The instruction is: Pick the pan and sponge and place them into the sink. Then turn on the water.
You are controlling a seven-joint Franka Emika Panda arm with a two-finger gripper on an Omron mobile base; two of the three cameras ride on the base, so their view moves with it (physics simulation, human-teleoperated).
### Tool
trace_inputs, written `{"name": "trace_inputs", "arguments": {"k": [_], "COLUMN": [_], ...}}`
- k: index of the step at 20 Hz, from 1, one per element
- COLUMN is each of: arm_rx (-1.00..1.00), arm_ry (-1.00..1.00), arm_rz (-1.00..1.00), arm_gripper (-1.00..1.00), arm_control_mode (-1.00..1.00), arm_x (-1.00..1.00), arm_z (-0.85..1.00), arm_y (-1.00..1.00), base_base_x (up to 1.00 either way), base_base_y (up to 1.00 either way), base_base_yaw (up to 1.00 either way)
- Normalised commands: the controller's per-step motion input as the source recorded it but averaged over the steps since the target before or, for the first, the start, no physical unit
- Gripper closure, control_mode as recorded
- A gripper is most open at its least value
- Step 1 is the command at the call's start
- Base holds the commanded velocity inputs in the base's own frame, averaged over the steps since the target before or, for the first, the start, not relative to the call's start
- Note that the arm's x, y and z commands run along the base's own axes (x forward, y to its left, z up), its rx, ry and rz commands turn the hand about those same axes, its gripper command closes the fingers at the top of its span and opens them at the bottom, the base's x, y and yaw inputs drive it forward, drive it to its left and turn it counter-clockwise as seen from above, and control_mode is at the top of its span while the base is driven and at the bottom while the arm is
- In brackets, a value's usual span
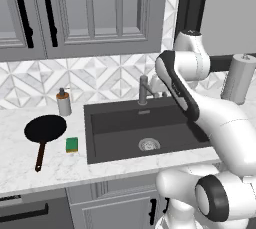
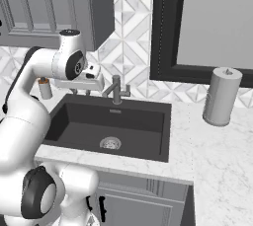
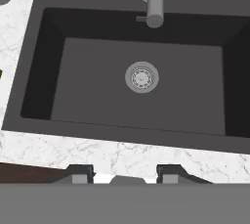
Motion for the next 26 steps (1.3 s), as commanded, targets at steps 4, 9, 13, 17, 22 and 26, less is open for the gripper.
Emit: {"name": "trace_inputs", "arguments": {"k": [4,9,13,17,22,26], "arm_rx": [0.0,0.0,0.0,-0.01,0.01,0.05], "arm_ry": [0.0,0.05,0.12,0.13,0.06,0.03], "arm_rz": [0.0,0.0,0.01,0.0,0.0,0.0], "arm_gripper": [-1.0,-1.0,-1.0,-1.0,-1.0,-1.0], "arm_control_mode": [-1.0,-1.0,-1.0,-1.0,-1.0,-1.0], "arm_x": [-0.11,-0.57,-0.46,-0.11,0.05,0.02], "arm_z": [0.04,0.03,0.0,-0.13,-0.24,-0.38], "arm_y": [0.56,1.0,1.0,0.99,0.56,0.48], "base_base_x": [0.0,0.0,0.0,0.0,0.0,0.0], "base_base_y": [0.0,0.0,0.0,0.0,0.0,0.0], "base_base_yaw": [0.0,0.0,0.0,0.0,0.0,0.0]}}
